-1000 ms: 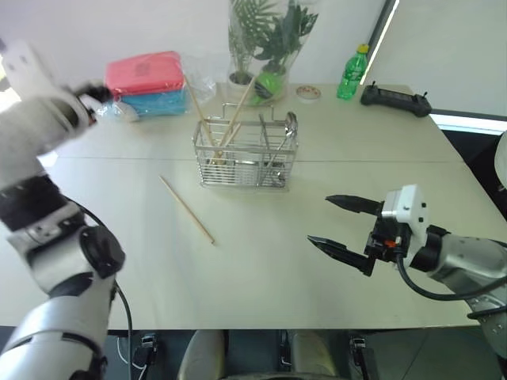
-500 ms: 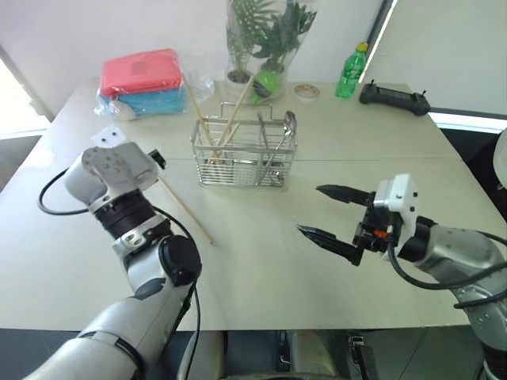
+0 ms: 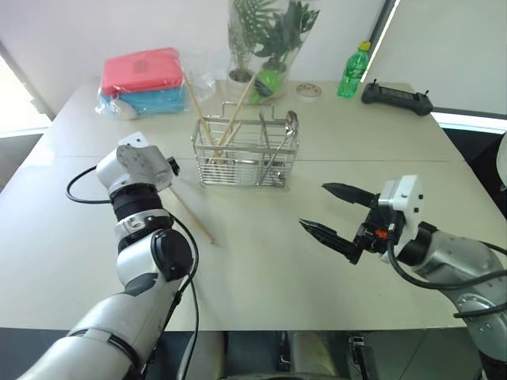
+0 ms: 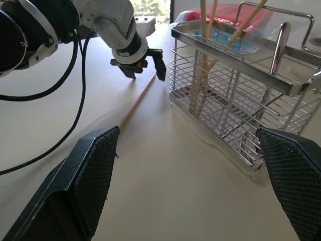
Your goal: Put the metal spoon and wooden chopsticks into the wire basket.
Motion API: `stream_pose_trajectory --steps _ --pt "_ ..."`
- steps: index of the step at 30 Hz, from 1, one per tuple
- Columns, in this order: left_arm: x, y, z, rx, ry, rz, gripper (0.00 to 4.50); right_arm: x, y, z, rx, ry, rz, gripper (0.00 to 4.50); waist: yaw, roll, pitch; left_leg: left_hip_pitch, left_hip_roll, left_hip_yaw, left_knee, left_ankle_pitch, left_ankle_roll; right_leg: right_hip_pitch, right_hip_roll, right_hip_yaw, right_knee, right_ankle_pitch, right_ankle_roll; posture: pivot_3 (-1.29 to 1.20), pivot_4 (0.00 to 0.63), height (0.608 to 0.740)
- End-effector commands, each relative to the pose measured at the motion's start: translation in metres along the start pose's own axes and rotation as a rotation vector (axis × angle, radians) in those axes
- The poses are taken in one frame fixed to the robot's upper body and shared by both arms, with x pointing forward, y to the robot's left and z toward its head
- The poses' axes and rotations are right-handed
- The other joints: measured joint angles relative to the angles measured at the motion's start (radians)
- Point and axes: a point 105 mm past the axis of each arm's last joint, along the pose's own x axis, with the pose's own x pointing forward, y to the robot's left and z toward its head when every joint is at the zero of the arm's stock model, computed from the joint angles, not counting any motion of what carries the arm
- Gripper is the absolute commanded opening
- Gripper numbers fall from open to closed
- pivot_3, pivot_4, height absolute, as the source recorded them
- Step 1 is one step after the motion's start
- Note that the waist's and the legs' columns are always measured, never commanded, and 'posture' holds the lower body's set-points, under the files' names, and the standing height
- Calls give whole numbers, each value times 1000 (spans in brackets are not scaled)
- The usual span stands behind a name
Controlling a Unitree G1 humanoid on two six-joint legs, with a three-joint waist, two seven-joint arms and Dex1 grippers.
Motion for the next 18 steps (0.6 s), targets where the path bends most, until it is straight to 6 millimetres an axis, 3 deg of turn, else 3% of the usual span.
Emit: stream_pose_trajectory --steps 1,2,8,9,18 --pt "6 -3 0 9 -16 9 3855 -3 2 11 -25 -42 -13 4500 0 1 -1 1 0 0 0 0 0 0 0 0 0 -1 1 0 150 703" --pt "8 -2 -3 -1 -2 15 3522 -4 1 12 -23 -44 -18 4500 0 2 -1 1 0 0 0 0 0 1 0 0 0 -1 1 0 150 703" --pt "13 -3 -11 -47 34 17 378 -7 -1 15 -18 -48 -32 4500 3 4 -2 4 0 0 0 0 0 5 -1 0 0 -2 -1 0 150 703" --pt "12 -4 -11 -52 37 13 42 -7 -1 15 -16 -50 -33 4500 3 4 -2 4 0 0 0 0 0 5 -1 0 0 -2 -1 0 150 703" --pt "9 -1 -3 -106 30 -12 42 -5 -2 17 -13 -50 -23 4500 3 5 -2 4 0 0 0 0 0 5 -1 0 -1 -2 0 0 150 703"
